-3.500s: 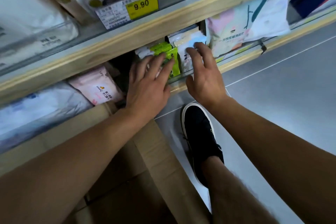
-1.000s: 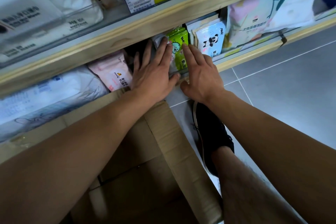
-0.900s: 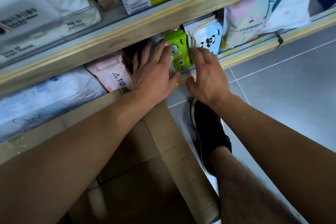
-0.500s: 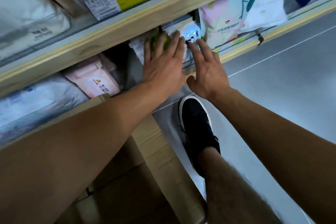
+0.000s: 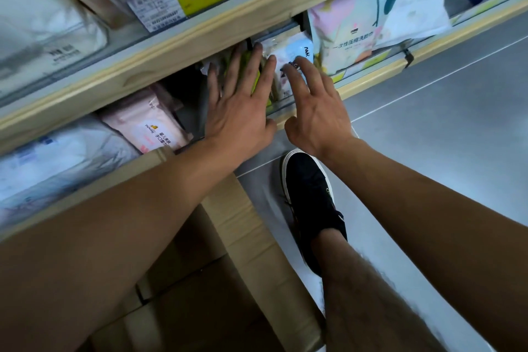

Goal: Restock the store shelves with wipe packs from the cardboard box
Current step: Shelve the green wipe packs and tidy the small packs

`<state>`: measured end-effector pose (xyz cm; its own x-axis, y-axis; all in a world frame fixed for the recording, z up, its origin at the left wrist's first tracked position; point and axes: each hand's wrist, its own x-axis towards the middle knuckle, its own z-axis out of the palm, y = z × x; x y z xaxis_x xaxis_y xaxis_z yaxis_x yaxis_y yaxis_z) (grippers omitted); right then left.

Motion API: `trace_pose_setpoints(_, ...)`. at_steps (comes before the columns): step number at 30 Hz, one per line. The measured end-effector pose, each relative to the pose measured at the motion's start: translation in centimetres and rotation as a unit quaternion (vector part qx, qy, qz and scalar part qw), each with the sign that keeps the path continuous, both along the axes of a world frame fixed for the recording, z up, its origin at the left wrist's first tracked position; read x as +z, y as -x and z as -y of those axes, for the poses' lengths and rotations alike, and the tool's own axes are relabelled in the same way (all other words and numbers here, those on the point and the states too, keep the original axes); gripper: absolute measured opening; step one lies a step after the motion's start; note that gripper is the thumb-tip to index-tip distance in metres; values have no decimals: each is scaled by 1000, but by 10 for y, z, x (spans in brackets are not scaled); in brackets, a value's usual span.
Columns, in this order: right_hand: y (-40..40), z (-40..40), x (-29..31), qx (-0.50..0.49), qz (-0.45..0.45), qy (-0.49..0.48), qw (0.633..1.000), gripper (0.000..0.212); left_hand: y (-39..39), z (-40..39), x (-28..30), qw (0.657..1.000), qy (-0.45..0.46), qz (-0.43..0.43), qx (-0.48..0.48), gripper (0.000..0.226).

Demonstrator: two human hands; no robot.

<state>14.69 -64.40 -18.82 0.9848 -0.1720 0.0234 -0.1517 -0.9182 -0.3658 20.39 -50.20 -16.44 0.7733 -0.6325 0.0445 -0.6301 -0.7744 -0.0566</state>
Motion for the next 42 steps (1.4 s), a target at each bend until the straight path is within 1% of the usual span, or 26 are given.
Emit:
trace_pose_setpoints(2,-2,-1,2,8,2,3,1000,91,14,-12,3,1000,7,6,15,95)
trace_pose_setpoints(4,-8,-1,3,14,-7,7,1000,93,21,-25,0,999,-12,-4,34,94)
trace_pose_setpoints(7,-16,0,1,29,-35,28,999,98,11,-33,-8,997,-47,-23,52,95)
trace_pose_setpoints(10,-18,-3,-3,32,-61,41,997,102,0,-31,-14,996,-55,-43,52,98)
trace_pose_setpoints(14,-20,-4,-3,24,-73,37,996,103,-8,-33,-15,997,-47,-56,38,98)
trace_pose_setpoints(19,-23,-7,-5,14,-66,25,997,104,-16,-31,-12,998,-41,-38,9,95)
trace_pose_setpoints(28,-25,-6,0,12,-86,29,996,103,-12,-27,-13,997,-46,-57,29,95)
trace_pose_setpoints(35,-29,-7,10,17,-125,24,992,108,-18,-29,-12,994,-41,-97,33,99)
trace_pose_setpoints(38,-28,-4,21,29,-127,20,991,104,-19,-30,-4,995,-13,-98,30,92)
trace_pose_setpoints(42,-21,-2,39,25,-102,29,994,90,-15,-27,11,995,19,-90,29,80)
